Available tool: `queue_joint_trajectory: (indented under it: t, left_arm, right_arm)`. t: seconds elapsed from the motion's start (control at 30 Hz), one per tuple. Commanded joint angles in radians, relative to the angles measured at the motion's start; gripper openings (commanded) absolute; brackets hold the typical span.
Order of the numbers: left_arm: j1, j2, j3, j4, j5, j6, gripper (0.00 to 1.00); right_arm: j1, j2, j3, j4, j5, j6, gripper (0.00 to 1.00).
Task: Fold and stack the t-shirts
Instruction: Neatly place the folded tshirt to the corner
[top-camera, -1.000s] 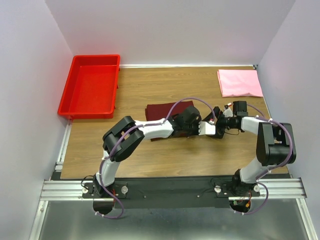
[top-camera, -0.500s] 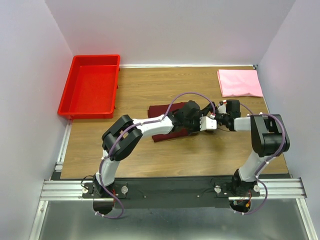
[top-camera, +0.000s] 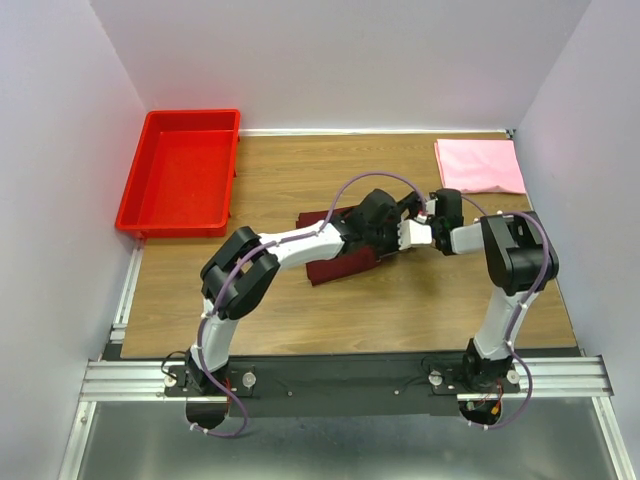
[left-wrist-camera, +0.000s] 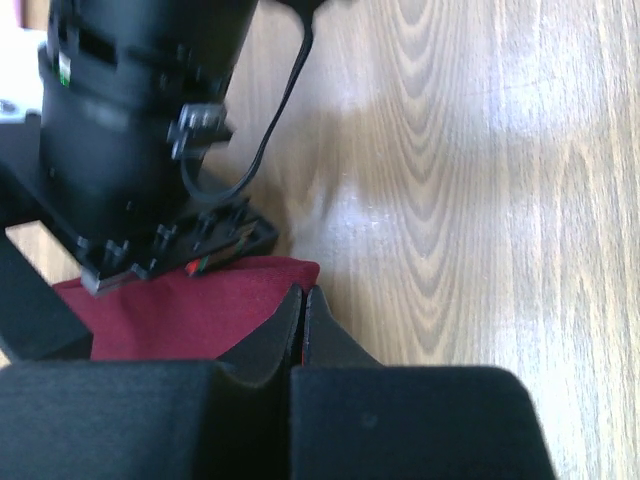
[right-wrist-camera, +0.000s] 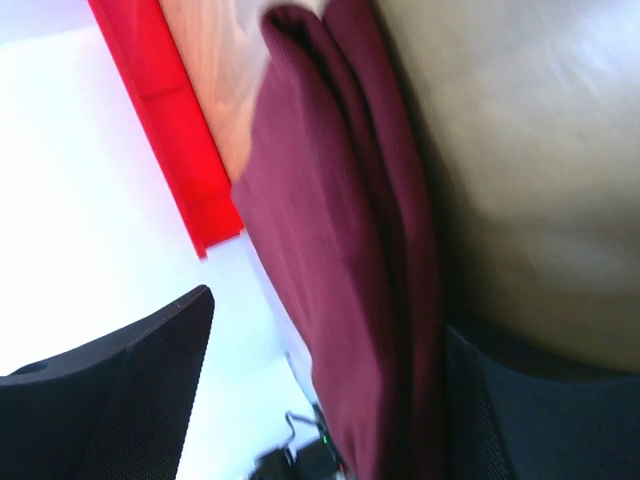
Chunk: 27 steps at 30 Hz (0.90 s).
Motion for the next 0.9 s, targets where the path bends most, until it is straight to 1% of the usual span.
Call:
queue_joint_trajectory:
  t: [0.0,0.13,0.17,0.2,0.23,0.27,0.3,0.33,0.37,0.4,0.43,0.5,0.53,0.57,0.6,0.63,0.7,0.73,0.87]
  left_arm:
    - [0.016,-0.013,0.062,-0.02,0.052,-0.014,0.0]
    - [0.035,0.005,0.081,-0.028,0.061,-0.015,0.0]
    - [0.039,0.009,0.082,-0.028,0.064,-0.017,0.0]
    - [0.044,0.01,0.085,-0.032,0.067,-0.018,0.0]
    - [0.047,0.01,0.085,-0.034,0.075,-0.018,0.0]
    - [0.047,0.01,0.084,-0.037,0.078,-0.017,0.0]
    - [0.05,0.009,0.084,-0.049,0.082,-0.012,0.01]
    - [0.053,-0.004,0.079,-0.052,0.086,-0.014,0.14]
    - [0.056,-0.013,0.072,-0.054,0.09,-0.015,0.23]
    - [0.061,-0.025,0.053,-0.057,0.092,-0.021,0.33]
    - [0.072,-0.04,0.043,-0.059,0.096,-0.027,0.47]
    - [0.09,-0.092,0.003,-0.069,0.105,-0.037,0.56]
    - [0.098,-0.111,-0.01,-0.077,0.107,-0.043,0.62]
    - [0.114,-0.146,-0.022,-0.086,0.118,-0.043,0.74]
    - [0.122,-0.163,-0.033,-0.098,0.122,-0.041,0.82]
    - [0.131,-0.18,-0.056,-0.123,0.138,-0.043,0.95]
    - [0.156,-0.229,-0.097,-0.143,0.153,-0.041,0.96]
    - [0.161,-0.253,-0.114,-0.143,0.144,-0.05,0.96]
    - [0.176,-0.295,-0.184,-0.148,0.118,-0.061,0.96]
  right_arm:
    - [0.028,0.124,0.013,-0.093,0.252,-0.001,0.83]
    - [0.05,0.145,0.041,-0.119,0.318,0.034,0.73]
    - [0.053,0.15,0.047,-0.122,0.324,0.036,0.68]
    - [0.056,0.155,0.052,-0.124,0.326,0.037,0.65]
    - [0.054,0.158,0.055,-0.124,0.335,0.029,0.59]
    - [0.054,0.156,0.059,-0.124,0.341,0.016,0.41]
    - [0.054,0.153,0.079,-0.13,0.35,-0.021,0.29]
    - [0.056,0.148,0.113,-0.159,0.355,-0.046,0.11]
    - [0.054,0.144,0.113,-0.182,0.361,-0.07,0.04]
    - [0.054,0.142,0.159,-0.208,0.372,-0.105,0.01]
    - [0.054,0.138,0.183,-0.229,0.376,-0.171,0.01]
    - [0.047,0.122,0.241,-0.257,0.373,-0.243,0.01]
    - [0.045,0.118,0.263,-0.278,0.381,-0.329,0.01]
    - [0.043,0.112,0.289,-0.309,0.392,-0.361,0.01]
    - [0.042,0.107,0.312,-0.352,0.396,-0.4,0.01]
    - [0.037,0.104,0.341,-0.358,0.41,-0.47,0.01]
    - [0.025,0.093,0.381,-0.401,0.431,-0.539,0.01]
    - [0.023,0.09,0.418,-0.413,0.451,-0.61,0.01]
    - [-0.001,0.093,0.518,-0.455,0.499,-0.785,0.01]
